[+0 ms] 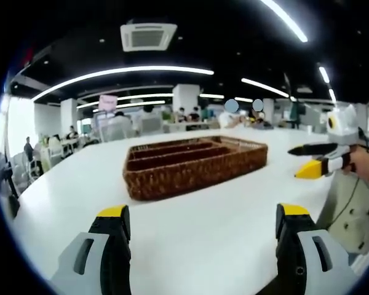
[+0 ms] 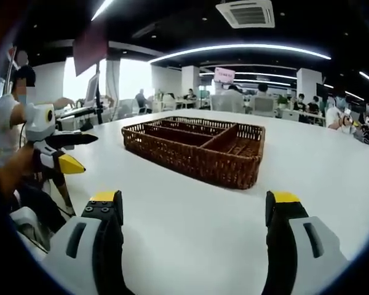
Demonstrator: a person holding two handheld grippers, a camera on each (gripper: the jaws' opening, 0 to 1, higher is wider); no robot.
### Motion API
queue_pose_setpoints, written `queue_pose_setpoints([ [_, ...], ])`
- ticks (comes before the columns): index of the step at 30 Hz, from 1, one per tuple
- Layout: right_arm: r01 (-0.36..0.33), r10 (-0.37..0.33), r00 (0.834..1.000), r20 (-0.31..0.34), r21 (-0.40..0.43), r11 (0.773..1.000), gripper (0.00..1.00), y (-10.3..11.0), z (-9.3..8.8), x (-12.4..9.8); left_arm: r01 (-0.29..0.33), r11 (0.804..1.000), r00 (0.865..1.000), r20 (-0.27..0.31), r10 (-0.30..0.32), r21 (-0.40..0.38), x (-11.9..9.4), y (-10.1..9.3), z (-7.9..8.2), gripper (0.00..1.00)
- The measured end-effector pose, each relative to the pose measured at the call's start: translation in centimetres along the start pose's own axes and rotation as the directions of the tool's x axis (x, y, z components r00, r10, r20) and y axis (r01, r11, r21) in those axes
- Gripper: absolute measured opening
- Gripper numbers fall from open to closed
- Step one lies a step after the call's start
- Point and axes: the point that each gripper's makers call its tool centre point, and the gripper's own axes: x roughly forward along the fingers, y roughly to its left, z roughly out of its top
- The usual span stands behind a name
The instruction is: Arrange the knives, forks, and spoons in their matching storage slots by inserting each utensil handle-first until every utensil is classified and aligned in the correct compartment
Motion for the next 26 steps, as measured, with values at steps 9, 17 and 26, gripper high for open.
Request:
queue_pose_setpoints([
  [9, 0.007, -0.007, 1.000, 0.004, 0.000, 1.000, 1.00, 0.04, 0.04, -0.34, -0.015, 1.000, 1.000, -0.009, 0.015, 0.007, 0.13, -0.02, -0.38, 1.00],
  [17, -0.001, 0.001, 1.000, 0.007, -0.001, 1.000, 1.00, 0.58, -0.03, -0.20, -0.029, 0.999, 0.999, -0.034, 0.030, 0.018, 0.02, 0.44, -0.74, 1.00],
  [26, 0.001, -0.001, 1.000, 0.002, -0.012, 1.000, 1.00, 0.78, -0.13, -0.16, -0.037, 0.999, 0.999, -0.027, 0.038, 0.025, -0.17, 0.47, -0.25, 1.00],
])
